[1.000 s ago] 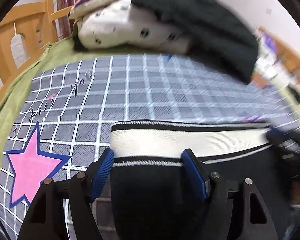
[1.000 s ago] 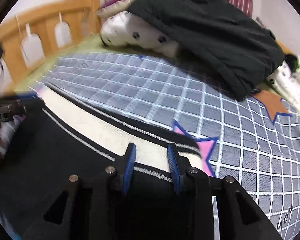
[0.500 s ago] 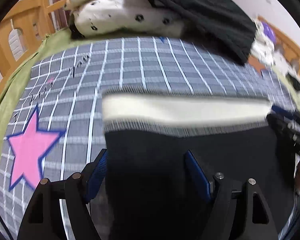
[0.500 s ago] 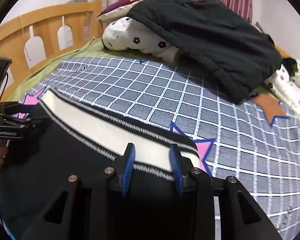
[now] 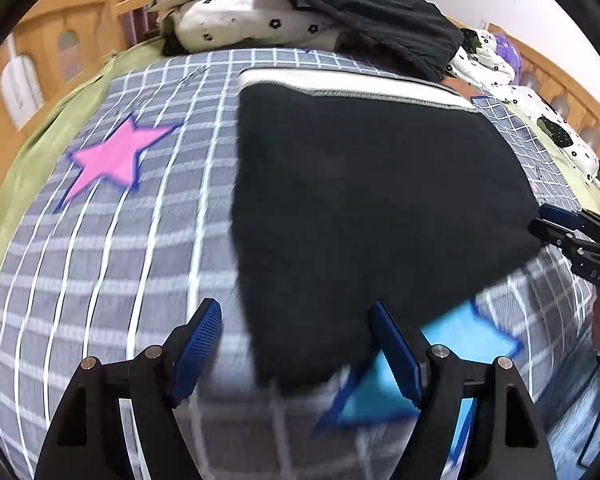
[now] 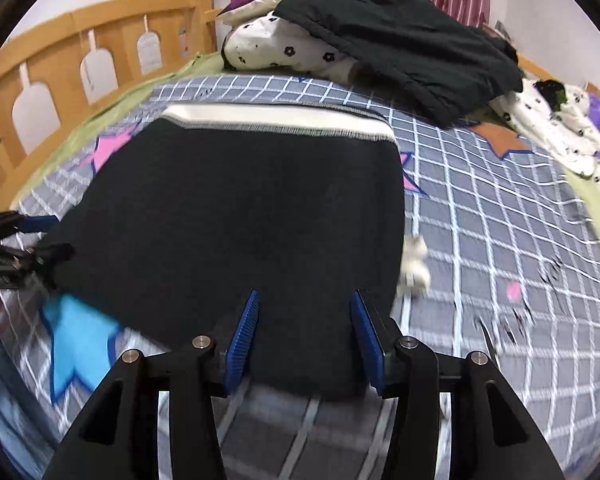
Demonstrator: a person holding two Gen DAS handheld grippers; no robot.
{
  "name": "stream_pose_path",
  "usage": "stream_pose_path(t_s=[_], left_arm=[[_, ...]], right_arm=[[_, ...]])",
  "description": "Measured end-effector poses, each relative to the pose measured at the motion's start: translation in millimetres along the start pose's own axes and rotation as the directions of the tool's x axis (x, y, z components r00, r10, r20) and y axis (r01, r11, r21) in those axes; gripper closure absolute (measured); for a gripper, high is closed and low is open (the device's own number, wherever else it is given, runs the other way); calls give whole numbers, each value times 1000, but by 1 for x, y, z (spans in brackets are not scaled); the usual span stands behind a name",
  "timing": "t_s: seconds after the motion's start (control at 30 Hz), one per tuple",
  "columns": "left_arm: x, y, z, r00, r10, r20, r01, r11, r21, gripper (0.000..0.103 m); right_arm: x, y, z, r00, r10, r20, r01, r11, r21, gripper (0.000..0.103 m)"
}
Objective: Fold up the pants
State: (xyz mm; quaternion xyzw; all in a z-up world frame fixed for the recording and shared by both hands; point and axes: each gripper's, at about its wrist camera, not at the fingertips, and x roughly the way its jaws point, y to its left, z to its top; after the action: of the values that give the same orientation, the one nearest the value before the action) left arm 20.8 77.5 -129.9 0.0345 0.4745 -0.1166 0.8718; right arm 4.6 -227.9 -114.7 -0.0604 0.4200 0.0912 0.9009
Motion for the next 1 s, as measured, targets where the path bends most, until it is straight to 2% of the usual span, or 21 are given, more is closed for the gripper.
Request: stream_pose_path(t_s=[0.03, 0.1, 0.2, 0.27, 0.33, 0.43, 0.53, 0.57, 0.6, 0.67, 0.73, 0.8, 0.87, 0.9, 1.0], left_arm=[[-1, 2, -10, 1000, 19, -12, -19, 1000, 7, 25], [2, 4, -31, 990, 135, -43, -133, 990, 49, 30], [-11, 3, -48, 988, 154, 18, -155, 982, 109, 30], [-17, -5, -49, 979, 198, 45, -203, 962, 181, 30], [-12, -11, -49, 961, 270, 57, -276, 932, 236, 30], [-8, -19, -43, 942, 316, 111, -334, 903, 270, 36], [3, -28, -31, 931, 342, 124, -364, 884, 293, 38], [7, -31, -27, 937, 326, 123, -348, 889, 298, 46], [8, -31, -24, 951, 288, 112, -309, 905, 293, 57], [6, -28, -21, 971, 229, 75, -241, 934, 263, 63], [2, -18, -24, 985, 167, 50, -174, 960, 221, 63], [-5, -7, -32, 996, 89, 27, -92, 976, 195, 57], [-11, 1, -36, 998, 56, 29, -60, 984, 165, 51], [-12, 3, -37, 998, 46, 31, -50, 987, 153, 51], [-10, -2, -38, 997, 69, 35, -74, 982, 173, 51]], right_arm=[[-3, 2, -5, 1000, 0, -10, 0, 1000, -2, 55], [-11, 4, -14, 1000, -5, -14, 5, 1000, 9, 55], [-21, 3, -21, 1000, -3, -9, 3, 1000, 25, 55], [-28, -1, -25, 1000, -5, 4, 5, 999, 46, 55], [-33, -6, -27, 1000, 2, 14, -3, 997, 72, 55], [-37, -10, -28, 1000, 18, 24, -20, 994, 104, 55], [-39, -10, -26, 999, 14, 35, -18, 994, 106, 55], [-39, -11, -26, 999, 15, 35, -19, 994, 107, 55], [-38, -12, -27, 999, 17, 35, -21, 994, 108, 55], [-36, -14, -26, 999, 17, 28, -20, 994, 110, 55], [-34, -16, -26, 1000, 10, 22, -12, 994, 110, 55], [-34, -18, -26, 1000, 7, 22, -9, 994, 111, 55], [-36, -20, -27, 1000, 6, 30, -10, 993, 116, 55], [-37, -21, -27, 999, 7, 33, -11, 993, 118, 55], [-35, -23, -27, 1000, 6, 29, -9, 993, 120, 55]])
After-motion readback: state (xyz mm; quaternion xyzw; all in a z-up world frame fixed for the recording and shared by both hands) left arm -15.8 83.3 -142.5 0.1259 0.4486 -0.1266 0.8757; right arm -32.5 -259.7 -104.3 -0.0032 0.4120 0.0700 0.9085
